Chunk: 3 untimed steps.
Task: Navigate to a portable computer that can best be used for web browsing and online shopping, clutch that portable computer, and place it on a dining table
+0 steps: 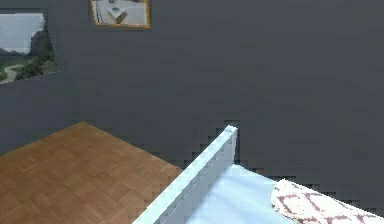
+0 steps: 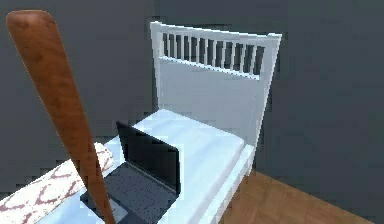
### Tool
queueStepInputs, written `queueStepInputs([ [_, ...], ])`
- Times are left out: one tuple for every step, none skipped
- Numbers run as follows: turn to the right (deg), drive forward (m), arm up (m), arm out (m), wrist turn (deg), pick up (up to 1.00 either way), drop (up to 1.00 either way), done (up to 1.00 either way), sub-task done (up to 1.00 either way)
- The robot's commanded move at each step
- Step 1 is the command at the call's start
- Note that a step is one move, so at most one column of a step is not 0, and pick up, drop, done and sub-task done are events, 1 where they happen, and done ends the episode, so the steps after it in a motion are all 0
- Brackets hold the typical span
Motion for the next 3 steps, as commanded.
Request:
queueStepInputs([
  [-18.0, 0.0, 0.0, 0.0, 0.0, 0.0, 0.0, 0.0, 0.0],
  [0.0, 0.0, 0.5, 0.0, 0.0, 0.0, 0.0, 0.0, 0.0],
  [0.0, 0.0, 0.04, 0.0, 0.0, 0.0, 0.0, 0.0, 0.0],
])
